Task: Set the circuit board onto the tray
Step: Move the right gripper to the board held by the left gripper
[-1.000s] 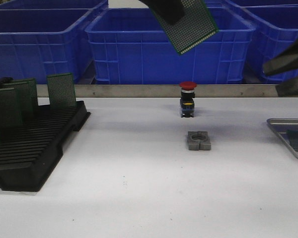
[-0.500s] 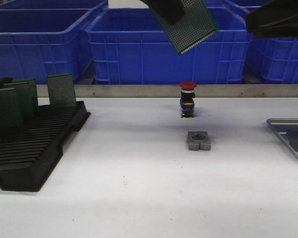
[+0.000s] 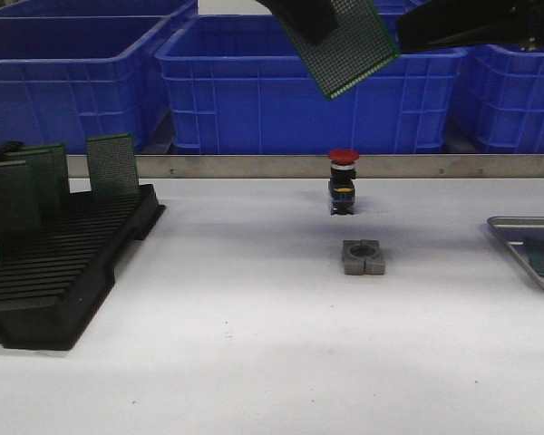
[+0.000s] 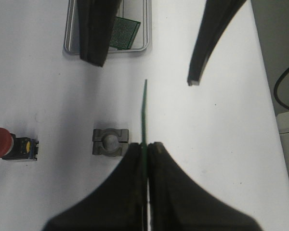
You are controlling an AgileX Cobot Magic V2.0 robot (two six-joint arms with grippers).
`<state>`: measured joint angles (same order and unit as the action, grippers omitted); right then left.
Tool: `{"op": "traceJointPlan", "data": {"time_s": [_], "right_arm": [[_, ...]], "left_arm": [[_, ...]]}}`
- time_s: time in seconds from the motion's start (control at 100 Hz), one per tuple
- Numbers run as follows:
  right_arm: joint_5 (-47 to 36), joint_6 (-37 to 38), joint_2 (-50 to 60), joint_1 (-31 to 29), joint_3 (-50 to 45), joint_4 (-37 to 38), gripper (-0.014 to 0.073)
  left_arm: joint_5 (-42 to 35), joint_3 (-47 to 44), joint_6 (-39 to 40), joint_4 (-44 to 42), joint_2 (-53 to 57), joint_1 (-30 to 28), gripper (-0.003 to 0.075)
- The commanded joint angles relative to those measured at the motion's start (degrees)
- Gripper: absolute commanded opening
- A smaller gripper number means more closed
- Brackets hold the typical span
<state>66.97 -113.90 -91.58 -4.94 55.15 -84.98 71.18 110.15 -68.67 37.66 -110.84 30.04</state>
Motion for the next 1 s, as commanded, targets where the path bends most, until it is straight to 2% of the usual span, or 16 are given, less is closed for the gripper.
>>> {"op": "traceJointPlan", "data": {"time_s": [0.0,0.43,0.99], "right_arm": [[7.5,-1.02,2.48,0.91,1.46,-3.96,0.0508],[1.48,-1.02,2.29,5.7,1.46,-3.96,0.0508],[-1.26,-1.02,2.12,6.39,1.46,-6.98,0.0493]], "left_arm": [[1.89,1.46,0.58,3.52,3.56,0.5,-0.0018],[1.89,1.46,0.58,3.52,3.56,0.5,-0.0018],[1.89,1.46,0.58,3.52,3.56,0.5,-0.0018]]}}
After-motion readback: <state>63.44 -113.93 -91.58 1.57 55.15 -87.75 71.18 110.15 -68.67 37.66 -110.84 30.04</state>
